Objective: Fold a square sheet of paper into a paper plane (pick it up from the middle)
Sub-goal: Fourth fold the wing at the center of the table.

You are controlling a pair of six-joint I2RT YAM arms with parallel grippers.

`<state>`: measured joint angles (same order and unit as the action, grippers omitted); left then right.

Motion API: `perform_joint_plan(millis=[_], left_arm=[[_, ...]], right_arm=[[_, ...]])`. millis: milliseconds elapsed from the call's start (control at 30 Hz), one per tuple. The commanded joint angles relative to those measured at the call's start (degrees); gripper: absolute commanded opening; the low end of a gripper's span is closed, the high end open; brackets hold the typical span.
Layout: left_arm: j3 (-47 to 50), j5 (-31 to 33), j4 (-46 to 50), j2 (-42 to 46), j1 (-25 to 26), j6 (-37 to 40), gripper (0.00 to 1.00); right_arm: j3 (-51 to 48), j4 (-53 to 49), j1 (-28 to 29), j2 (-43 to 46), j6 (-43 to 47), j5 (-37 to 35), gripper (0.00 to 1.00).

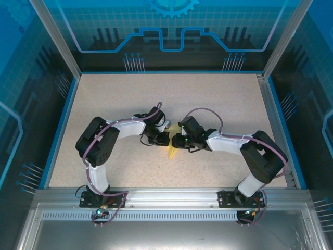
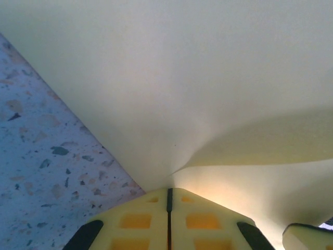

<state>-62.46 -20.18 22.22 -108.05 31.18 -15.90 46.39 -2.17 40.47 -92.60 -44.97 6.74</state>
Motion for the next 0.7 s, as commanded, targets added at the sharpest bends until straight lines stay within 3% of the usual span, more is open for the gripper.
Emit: perform_joint_plan(millis=[0, 667], left_arm=[[1.28, 3.42, 3.82, -2.78, -0.53, 1.92, 0.08], [1.2, 3.31, 3.71, -2.96, -0.61, 1.88, 0.07]], right_arm=[[-0.09, -1.7, -0.43, 2.23, 0.99, -0.5, 0.23], [1.05, -0.79, -0.5, 0.98, 1.55, 1.43, 0.09]])
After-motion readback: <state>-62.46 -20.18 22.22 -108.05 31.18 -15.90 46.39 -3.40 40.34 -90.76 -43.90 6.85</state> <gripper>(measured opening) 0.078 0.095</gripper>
